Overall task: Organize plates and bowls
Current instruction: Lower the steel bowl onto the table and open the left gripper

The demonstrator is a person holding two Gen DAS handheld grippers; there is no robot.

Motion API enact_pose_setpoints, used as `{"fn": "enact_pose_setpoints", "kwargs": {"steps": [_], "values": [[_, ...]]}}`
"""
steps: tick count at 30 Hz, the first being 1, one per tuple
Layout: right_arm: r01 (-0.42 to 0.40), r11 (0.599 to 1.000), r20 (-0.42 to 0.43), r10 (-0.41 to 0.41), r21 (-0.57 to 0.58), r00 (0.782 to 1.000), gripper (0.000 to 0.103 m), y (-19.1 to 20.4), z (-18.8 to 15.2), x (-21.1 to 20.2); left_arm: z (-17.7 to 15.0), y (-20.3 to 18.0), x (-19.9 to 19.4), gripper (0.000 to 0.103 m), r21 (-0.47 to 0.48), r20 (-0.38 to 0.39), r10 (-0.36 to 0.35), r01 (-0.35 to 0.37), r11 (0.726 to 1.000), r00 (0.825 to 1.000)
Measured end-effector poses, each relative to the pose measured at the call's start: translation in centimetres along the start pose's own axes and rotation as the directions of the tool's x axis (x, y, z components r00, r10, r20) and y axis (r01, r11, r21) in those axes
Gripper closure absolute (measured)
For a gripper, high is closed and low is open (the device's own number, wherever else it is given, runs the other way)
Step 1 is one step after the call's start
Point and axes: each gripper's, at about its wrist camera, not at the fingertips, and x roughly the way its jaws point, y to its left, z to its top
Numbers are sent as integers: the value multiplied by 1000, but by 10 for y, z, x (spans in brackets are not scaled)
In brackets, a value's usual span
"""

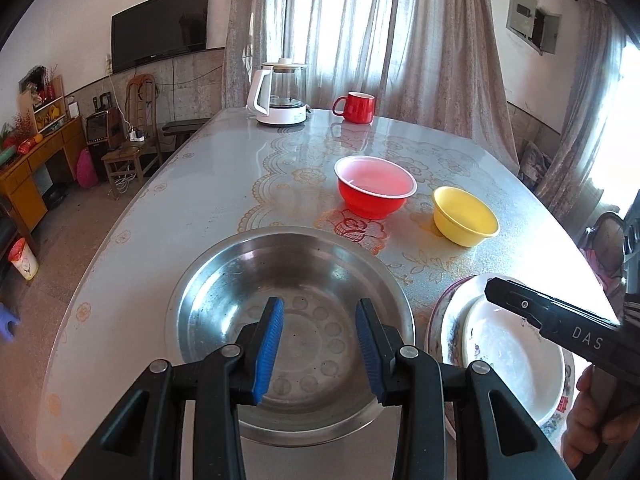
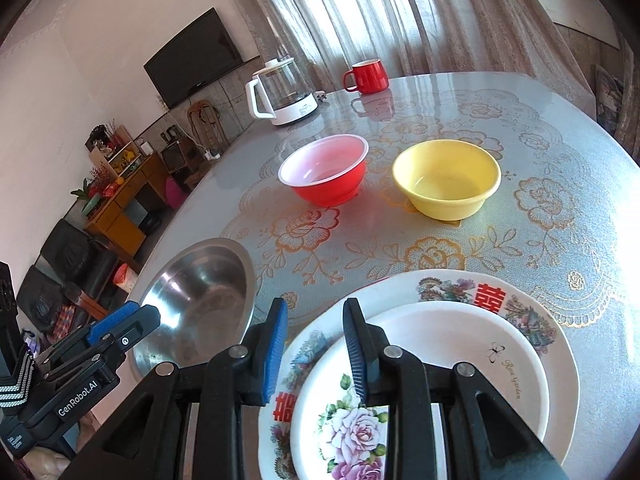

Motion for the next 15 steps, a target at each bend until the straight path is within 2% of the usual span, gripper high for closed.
{"fn": "enact_pose_setpoints", "kwargs": {"steps": [15], "values": [[63,991,29,-67,121,997,75,-59,5,-21,14,-49,10,62,101,-6,-61,61,993,998]]}}
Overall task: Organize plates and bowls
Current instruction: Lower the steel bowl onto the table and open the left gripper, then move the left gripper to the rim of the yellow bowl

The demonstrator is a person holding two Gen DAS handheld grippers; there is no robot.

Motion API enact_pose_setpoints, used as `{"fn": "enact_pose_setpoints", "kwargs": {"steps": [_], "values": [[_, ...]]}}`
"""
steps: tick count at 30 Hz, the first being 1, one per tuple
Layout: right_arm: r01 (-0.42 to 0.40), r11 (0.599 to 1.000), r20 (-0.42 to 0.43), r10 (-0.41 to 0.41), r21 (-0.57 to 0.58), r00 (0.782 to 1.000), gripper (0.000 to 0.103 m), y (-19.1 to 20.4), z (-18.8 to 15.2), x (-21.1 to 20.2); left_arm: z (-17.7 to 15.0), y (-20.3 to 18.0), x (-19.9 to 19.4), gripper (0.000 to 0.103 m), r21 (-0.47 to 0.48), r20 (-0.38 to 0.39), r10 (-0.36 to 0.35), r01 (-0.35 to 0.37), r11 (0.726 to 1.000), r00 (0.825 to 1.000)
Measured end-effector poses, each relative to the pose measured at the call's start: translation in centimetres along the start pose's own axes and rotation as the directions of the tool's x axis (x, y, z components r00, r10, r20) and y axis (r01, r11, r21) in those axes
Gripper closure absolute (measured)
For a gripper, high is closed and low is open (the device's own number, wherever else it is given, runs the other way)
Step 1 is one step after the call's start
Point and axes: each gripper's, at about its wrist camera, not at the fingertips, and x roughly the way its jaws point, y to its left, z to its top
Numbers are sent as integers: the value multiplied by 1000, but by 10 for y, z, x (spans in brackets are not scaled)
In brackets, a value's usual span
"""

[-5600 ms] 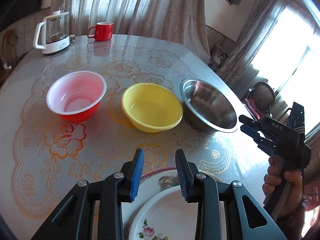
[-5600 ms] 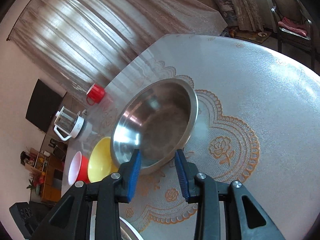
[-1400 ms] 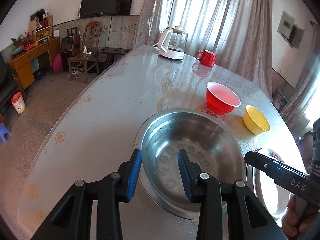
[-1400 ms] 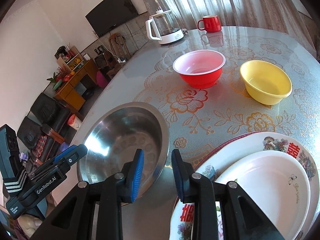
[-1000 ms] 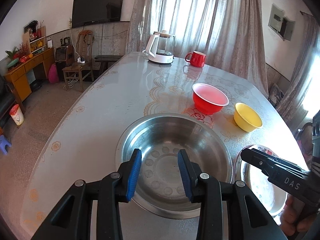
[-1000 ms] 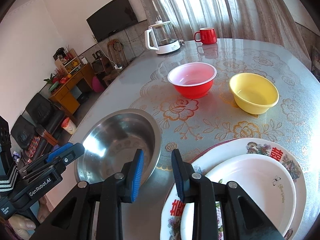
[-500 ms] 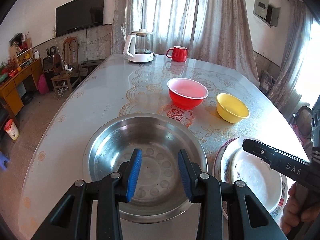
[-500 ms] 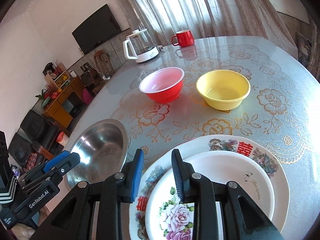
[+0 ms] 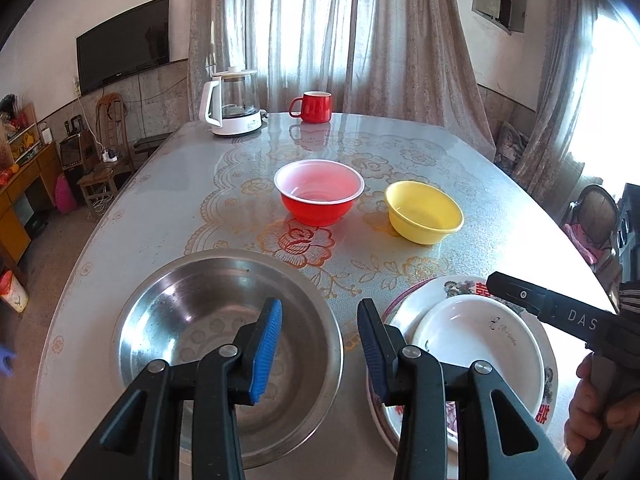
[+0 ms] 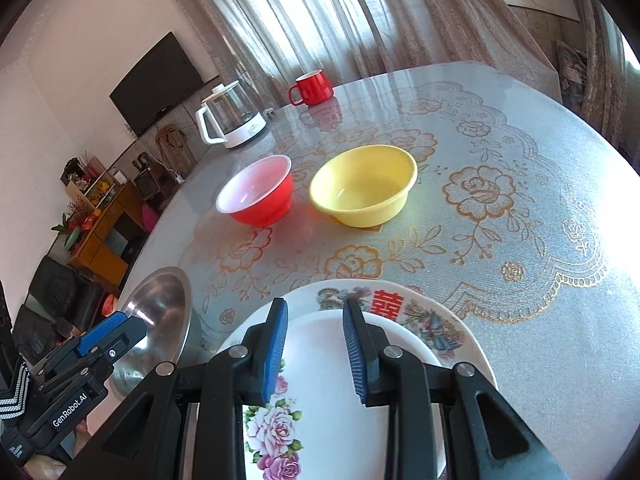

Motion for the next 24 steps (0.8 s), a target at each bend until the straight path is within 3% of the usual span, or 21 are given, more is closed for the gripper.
{"fn": "enact_pose_setpoints", "kwargs": {"steps": [10,15,17,24], "values": [[23,998,-6,-23,52,1000,75,-28,12,1,12,-23,24,59,31,-81,-42,45,999,996],[17,993,-9,-16,117,1000,75,-49,21,2,20,-29,37,59,3,-117,-96,97,995,989],[22,991,-4,-21,133,1000,75,-55,25,3,25,-31,43,54,-13,-130,-100,100,995,986],[1,980,-26,4,197,1000,78,-72,44,18,51,-40,67,58,-73,-160,-175,165,983,971]]}}
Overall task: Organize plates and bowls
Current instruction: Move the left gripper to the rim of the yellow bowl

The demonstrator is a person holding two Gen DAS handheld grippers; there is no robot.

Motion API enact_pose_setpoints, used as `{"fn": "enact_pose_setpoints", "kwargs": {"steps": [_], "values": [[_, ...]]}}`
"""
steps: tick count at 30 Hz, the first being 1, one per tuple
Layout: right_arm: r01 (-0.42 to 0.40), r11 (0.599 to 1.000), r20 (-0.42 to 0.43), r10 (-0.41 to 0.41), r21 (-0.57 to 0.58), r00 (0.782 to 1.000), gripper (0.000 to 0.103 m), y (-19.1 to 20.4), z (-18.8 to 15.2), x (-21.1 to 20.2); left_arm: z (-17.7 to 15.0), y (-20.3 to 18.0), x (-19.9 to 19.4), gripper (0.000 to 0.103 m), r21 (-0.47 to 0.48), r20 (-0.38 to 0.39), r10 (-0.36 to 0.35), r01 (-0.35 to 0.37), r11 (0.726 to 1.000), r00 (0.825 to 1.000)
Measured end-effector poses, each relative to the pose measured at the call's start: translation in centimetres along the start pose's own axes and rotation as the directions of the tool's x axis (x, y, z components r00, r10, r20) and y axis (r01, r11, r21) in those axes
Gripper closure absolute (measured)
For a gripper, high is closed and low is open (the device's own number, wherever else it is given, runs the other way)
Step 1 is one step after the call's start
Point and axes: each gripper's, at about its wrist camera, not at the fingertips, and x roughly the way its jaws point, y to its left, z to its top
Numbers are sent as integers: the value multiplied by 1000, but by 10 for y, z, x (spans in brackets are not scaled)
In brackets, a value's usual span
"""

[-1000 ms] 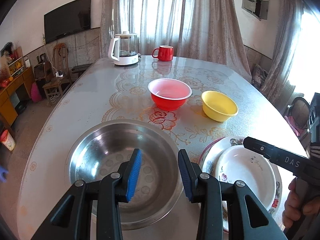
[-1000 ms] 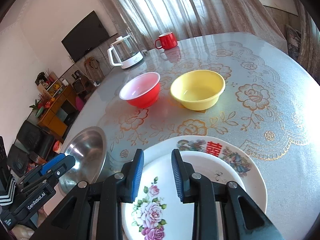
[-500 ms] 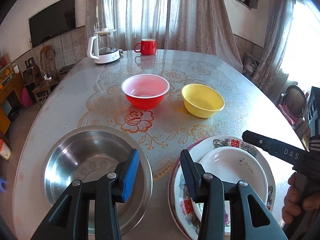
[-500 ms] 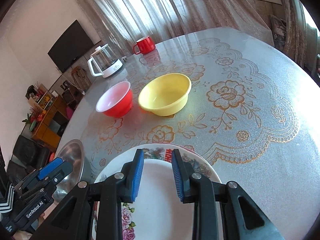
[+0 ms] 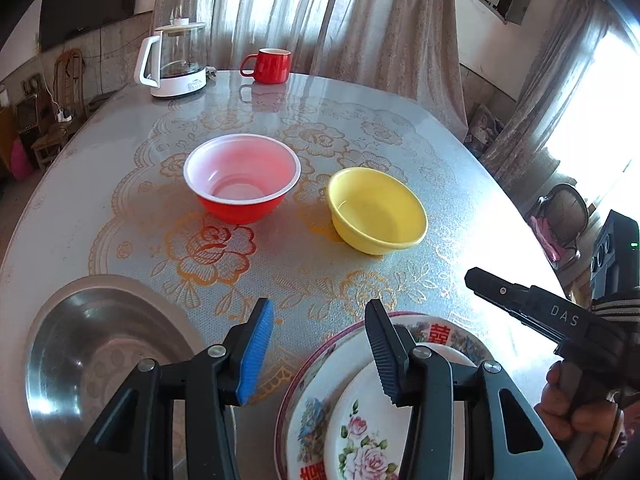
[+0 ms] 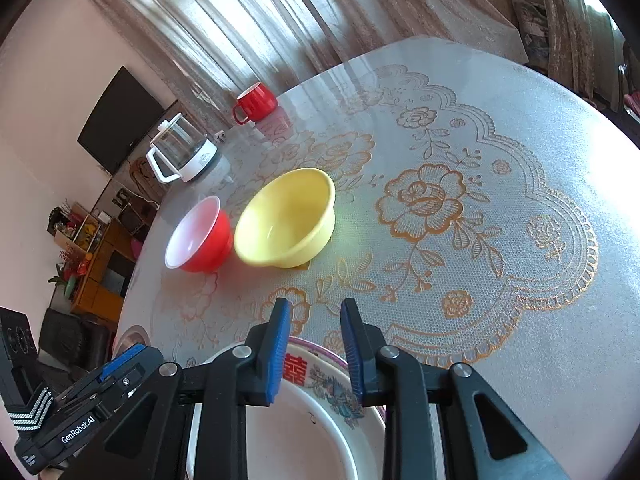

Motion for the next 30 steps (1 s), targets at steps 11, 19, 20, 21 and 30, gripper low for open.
{"fn": "enact_pose_setpoints", "kwargs": {"steps": [11,19,20,21,30], "values": [[44,998,-24,-43,41,999,78,0,53,46,56,-15,55,64,-48,-55,-32,29,998,998],[62,996,-51,-58,67,997,77,-6,67,70,65,-14,82,64,-80,-80,-61,55,995,995],[62,996,-54,-59,61,997,77,-6,67,72,66,-14,84,64,-86,-82,-68,61,994,994],[62,996,-59,-59,56,996,77,-5,68,75,67,-15,87,64,-86,-84,-71,64,994,994],[54,998,-89,-51,30,995,85,-3,67,91,68,-16,97,66,-84,-91,-74,67,994,993]]}}
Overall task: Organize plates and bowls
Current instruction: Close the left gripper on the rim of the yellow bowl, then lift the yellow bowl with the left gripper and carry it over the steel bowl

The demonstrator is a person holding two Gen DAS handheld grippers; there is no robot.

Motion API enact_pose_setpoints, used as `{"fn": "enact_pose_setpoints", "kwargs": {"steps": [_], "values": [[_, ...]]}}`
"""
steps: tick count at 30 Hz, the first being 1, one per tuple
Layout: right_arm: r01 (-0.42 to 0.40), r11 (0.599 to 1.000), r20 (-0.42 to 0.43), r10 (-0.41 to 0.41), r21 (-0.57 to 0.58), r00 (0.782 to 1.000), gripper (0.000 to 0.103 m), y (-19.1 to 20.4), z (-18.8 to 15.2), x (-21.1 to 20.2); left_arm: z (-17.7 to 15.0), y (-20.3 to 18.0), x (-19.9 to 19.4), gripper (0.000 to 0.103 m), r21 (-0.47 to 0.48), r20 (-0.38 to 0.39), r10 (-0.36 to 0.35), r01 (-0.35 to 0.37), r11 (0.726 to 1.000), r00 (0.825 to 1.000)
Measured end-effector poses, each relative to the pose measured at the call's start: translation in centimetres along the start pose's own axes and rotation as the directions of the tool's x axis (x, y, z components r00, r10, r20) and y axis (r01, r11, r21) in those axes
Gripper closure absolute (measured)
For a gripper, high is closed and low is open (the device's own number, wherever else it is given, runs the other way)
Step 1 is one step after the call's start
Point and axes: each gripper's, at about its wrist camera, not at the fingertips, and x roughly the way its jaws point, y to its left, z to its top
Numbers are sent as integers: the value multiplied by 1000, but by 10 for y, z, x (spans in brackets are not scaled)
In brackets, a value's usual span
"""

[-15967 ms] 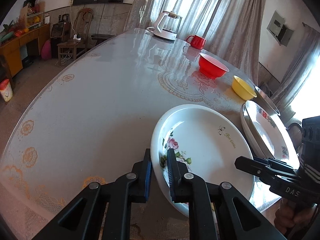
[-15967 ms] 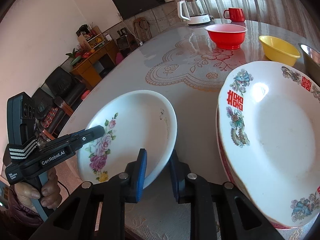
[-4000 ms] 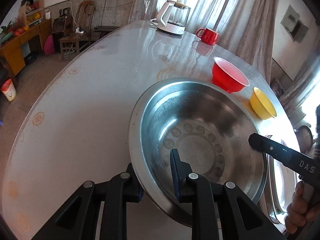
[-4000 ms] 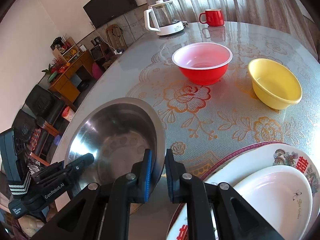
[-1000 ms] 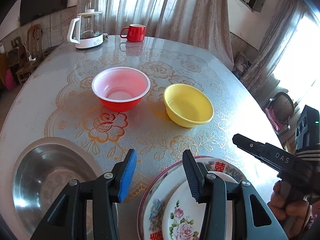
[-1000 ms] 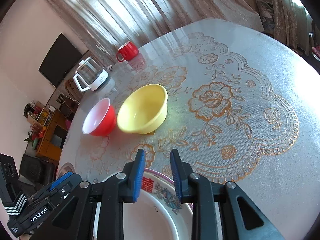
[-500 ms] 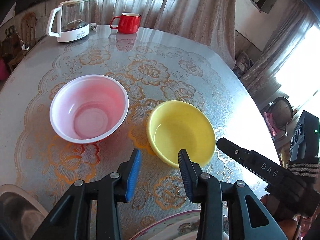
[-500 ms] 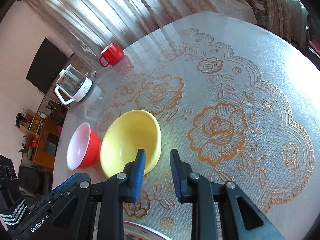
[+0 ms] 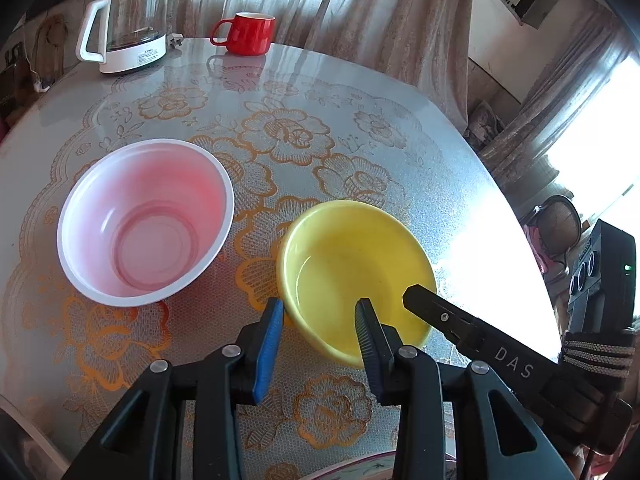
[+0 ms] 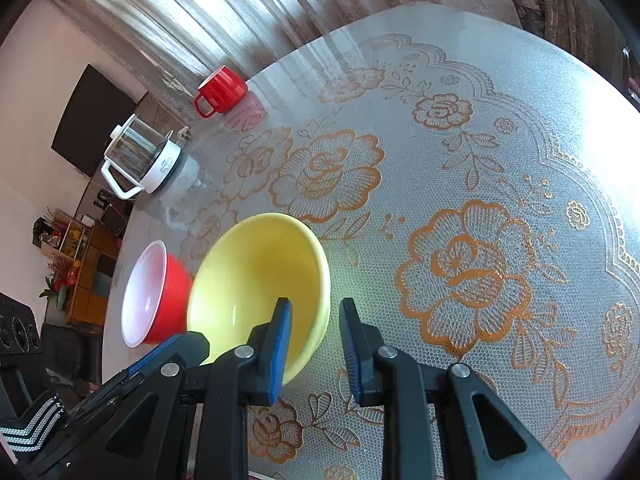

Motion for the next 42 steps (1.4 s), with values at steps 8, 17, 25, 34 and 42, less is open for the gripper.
{"fn": "enact_pose_setpoints", "kwargs": {"steps": [8,17,25,34,42], "values": [[0,1000,-1,0,-12,1000,86,-2,-2,2,4,6,1,66,-41,-11,-26,26,999,1000],[-21,999,-16,22,37,1000,82,-9,-1,2,7,8,10,76,-54,-17,-8,7,998,1000],[61,997,41,-60,-42,997,94,3,-6,-10,-3,4,10,90,-10,-36,22,-22,1000,999],[29,999,1,-29,-21,1000,95,-7,-21,-26,-21,0,0,90,13,-64,23,-22,1000,998],[11,1000,-15,-11,18,1000,90,-12,-23,-24,-22,10,5,73,-41,-65,36,-39,998,997]]}}
